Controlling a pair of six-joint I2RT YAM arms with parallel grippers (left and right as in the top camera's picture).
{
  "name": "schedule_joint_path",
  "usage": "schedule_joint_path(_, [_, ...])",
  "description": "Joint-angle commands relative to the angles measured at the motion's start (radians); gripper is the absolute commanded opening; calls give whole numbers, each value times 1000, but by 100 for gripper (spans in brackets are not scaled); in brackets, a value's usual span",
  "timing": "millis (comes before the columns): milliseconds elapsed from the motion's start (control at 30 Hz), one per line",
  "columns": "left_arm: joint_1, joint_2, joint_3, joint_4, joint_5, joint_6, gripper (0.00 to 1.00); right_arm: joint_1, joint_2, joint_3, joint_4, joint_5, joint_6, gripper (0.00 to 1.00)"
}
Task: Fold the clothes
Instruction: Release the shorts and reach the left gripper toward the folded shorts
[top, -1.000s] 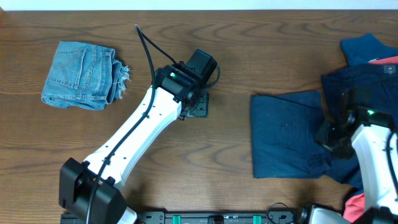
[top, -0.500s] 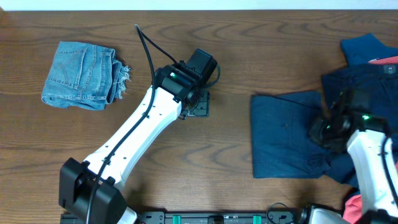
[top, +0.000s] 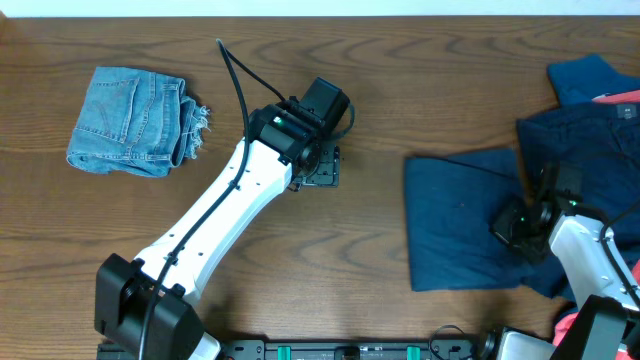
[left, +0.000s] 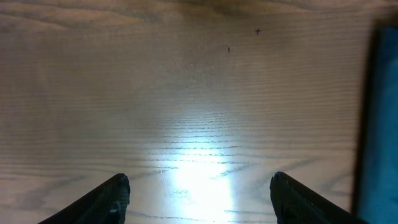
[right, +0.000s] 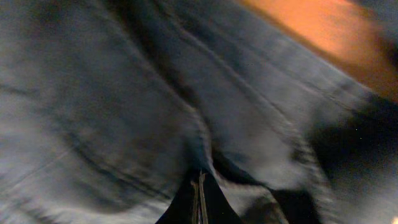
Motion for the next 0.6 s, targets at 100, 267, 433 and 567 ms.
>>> schedule_joint_path(100, [2, -17, 10, 21, 212, 107, 73, -3, -16, 127, -200, -285, -180, 3])
schedule_joint_path(267, [-23, -8, -6, 114, 393, 243, 72, 3, -24, 138, -232, -327, -263, 6])
schedule_joint_path(433, [-64, 71, -12, 191, 522, 311, 44, -1, -29, 143, -229, -323, -273, 4])
schedule_joint_path(567, [-118, 171, -12, 277, 578, 330, 11, -11, -67, 192, -239, -323, -273, 4])
